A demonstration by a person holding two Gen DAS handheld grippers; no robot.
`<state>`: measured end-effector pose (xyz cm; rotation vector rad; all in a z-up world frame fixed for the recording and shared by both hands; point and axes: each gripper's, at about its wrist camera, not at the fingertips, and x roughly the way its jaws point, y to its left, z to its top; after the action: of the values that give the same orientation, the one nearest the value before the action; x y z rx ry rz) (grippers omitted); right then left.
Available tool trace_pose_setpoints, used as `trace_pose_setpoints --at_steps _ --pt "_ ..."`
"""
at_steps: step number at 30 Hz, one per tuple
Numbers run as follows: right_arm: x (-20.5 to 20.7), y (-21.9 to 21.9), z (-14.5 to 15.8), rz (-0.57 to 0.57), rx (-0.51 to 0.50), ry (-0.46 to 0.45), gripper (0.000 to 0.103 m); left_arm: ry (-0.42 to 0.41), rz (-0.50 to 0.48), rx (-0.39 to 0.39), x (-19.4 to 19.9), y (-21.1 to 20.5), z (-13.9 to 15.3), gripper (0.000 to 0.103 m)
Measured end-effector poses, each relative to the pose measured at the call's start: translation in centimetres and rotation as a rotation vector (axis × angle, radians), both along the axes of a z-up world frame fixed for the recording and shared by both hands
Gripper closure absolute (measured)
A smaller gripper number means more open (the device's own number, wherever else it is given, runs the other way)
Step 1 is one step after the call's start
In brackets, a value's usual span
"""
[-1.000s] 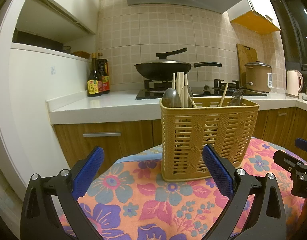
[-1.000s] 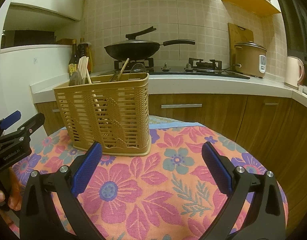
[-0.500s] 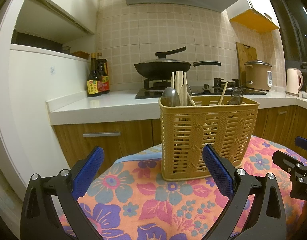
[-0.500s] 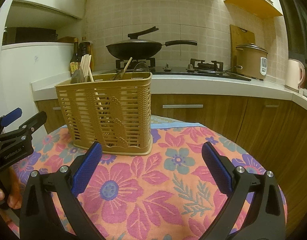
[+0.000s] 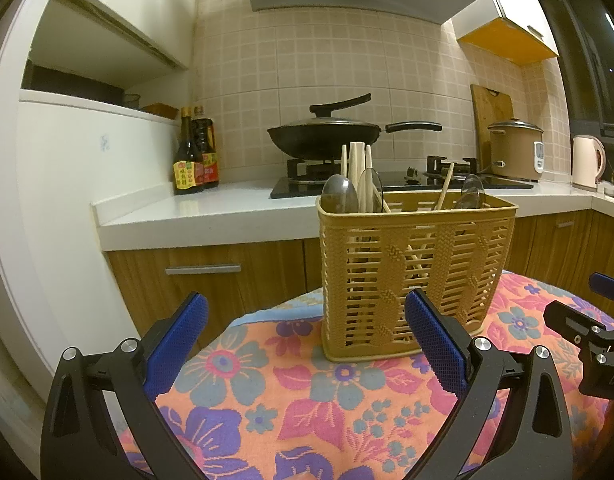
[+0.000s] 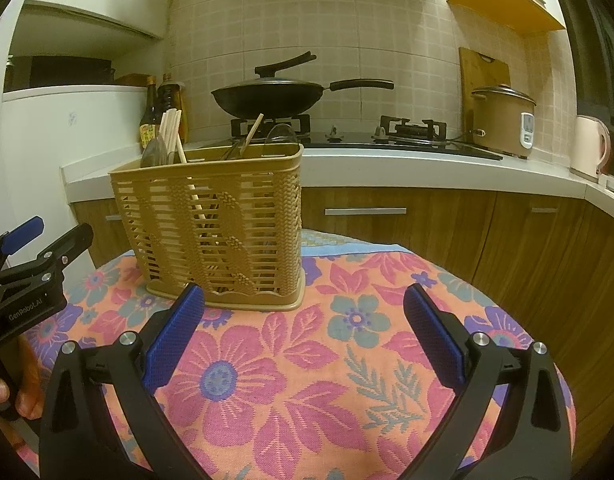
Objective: Organize utensils
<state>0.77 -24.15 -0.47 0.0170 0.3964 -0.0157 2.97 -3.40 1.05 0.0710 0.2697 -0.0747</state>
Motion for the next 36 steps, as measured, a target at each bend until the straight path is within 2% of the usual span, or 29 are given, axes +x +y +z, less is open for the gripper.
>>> trace_pose_setpoints --at_steps 16,27,36 --pt "0.38 -0.33 -0.22 -0.004 0.009 0.016 0.008 0.0 -0.001 0.003 0.09 0.07 -0.07 0.008" --pt "0.55 -0.33 -0.36 -0.004 0.011 0.023 0.008 0.014 0.016 0.04 0.39 -0.08 -0.33 0.008" --pt "0.61 -0.27 -0.51 0.003 0.009 0.03 0.008 -0.012 0.03 0.043 -0.02 -0.01 -0.12 0.007"
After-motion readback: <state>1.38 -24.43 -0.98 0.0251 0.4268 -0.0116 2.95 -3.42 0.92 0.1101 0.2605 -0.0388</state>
